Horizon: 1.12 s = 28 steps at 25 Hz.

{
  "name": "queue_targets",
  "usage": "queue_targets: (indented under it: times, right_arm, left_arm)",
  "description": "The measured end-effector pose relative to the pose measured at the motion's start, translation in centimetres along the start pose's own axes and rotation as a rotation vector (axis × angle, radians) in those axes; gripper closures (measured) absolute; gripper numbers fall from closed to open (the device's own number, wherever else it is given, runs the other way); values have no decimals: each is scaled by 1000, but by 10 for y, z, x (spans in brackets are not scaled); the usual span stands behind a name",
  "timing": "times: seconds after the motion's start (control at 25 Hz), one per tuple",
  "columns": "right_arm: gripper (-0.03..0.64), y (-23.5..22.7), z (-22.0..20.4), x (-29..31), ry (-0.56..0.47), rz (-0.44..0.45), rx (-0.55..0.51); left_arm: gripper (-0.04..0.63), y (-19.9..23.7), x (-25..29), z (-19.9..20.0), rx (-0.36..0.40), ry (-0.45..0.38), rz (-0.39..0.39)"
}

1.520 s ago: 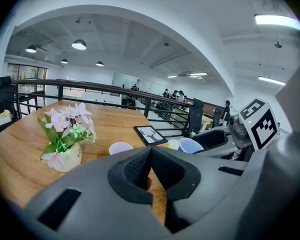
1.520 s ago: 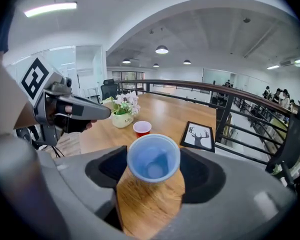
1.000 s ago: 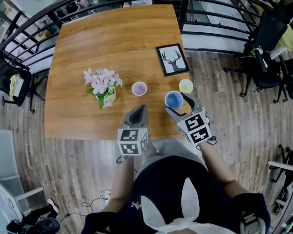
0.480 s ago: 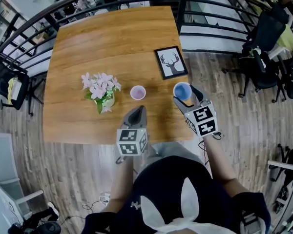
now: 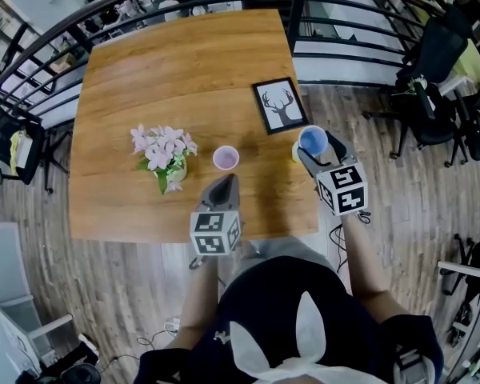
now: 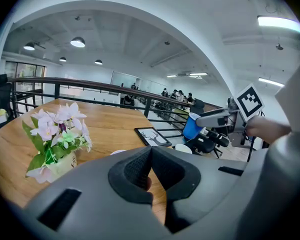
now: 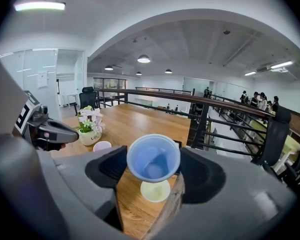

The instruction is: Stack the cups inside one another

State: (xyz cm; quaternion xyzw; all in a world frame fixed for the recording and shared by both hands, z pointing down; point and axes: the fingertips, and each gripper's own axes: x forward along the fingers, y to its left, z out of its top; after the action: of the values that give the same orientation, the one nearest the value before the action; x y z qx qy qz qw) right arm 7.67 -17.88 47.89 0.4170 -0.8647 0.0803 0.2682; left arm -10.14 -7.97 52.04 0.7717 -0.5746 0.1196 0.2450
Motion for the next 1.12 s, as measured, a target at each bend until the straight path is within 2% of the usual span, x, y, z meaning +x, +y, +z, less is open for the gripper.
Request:
queue_targets:
  times: [0.68,1.12]
  right_arm:
    - [290,-9,-57,48,128,26,102]
    - [285,-9,-86,67,181,32,130]
  left_arm:
    - [580,27,22,-1,-4,44,12]
    - [580,35,32,-7,7,83,4]
